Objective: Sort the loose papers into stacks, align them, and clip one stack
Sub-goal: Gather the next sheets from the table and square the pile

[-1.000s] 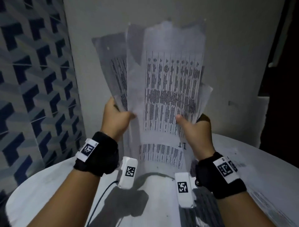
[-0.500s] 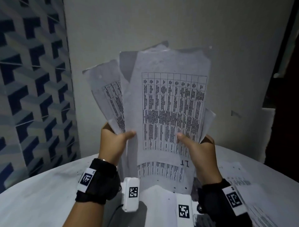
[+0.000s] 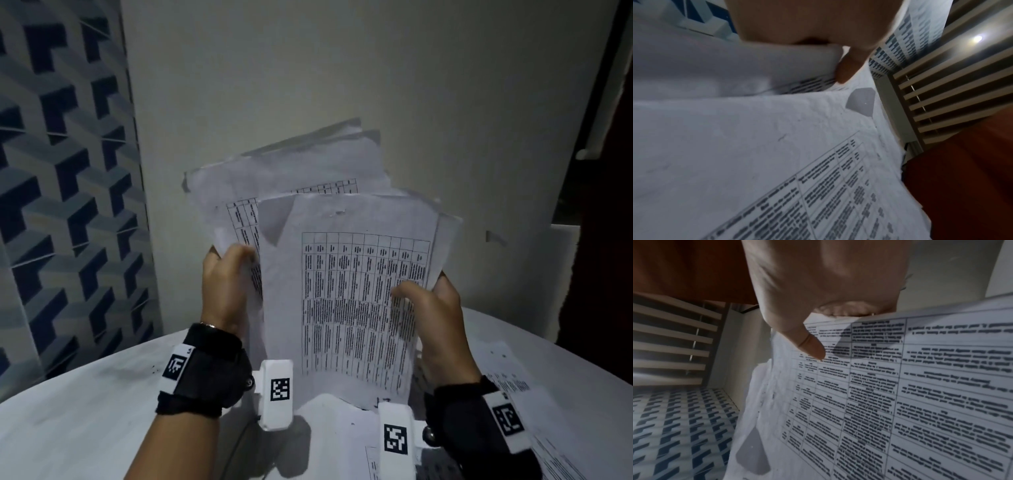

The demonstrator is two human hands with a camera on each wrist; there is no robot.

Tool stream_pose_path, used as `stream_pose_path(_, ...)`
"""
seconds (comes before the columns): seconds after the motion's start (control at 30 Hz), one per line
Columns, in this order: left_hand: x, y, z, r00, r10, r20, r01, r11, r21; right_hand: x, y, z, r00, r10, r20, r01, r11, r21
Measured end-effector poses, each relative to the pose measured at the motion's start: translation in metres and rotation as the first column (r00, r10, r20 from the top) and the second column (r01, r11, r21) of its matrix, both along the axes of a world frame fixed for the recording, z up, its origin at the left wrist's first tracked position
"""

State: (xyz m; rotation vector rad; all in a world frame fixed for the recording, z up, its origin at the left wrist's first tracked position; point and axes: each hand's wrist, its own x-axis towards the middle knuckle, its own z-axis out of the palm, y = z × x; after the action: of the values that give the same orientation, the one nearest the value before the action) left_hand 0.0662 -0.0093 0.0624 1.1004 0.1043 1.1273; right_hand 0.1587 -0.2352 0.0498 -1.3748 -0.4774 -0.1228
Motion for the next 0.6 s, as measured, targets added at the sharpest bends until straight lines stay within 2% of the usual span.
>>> stream_pose_path(0.13,0.000,-0.006,0.004,1.000,0.027,0.015,-0.028,0.995,0.092,0.003,0.001,-0.003,1.000,0.002,-0.024,-0.002,1.000,-0.017)
stream_pose_path(0.3,-0.001,-0.007,0.004,0.977,0.024,0.212,-0.036,0.998,0.054,0.003,0.001,0.000,0.999,0.042,-0.034,-0.043,0.998,-0.035)
stream_pose_path(0.43,-0.004,-0.013,0.007,0.962,0.089,0.259,-0.094,0.996,0.007,0.003,0.003,0.000,0.999,0.019,-0.050,-0.021,0.999,-0.031)
stream_pose_path(0.53,0.000,-0.010,0.006,0.959,0.200,0.200,-0.226,0.966,0.121,0.003,0.004,0.001,0.999,0.022,-0.032,-0.022,1.000,0.002)
stream_pose_path(0.6,0.000,-0.012,0.007,0.961,0.219,0.167,-0.247,0.955,0.166,0.002,0.005,0.001,0.999,0.041,-0.023,-0.041,0.999,0.025)
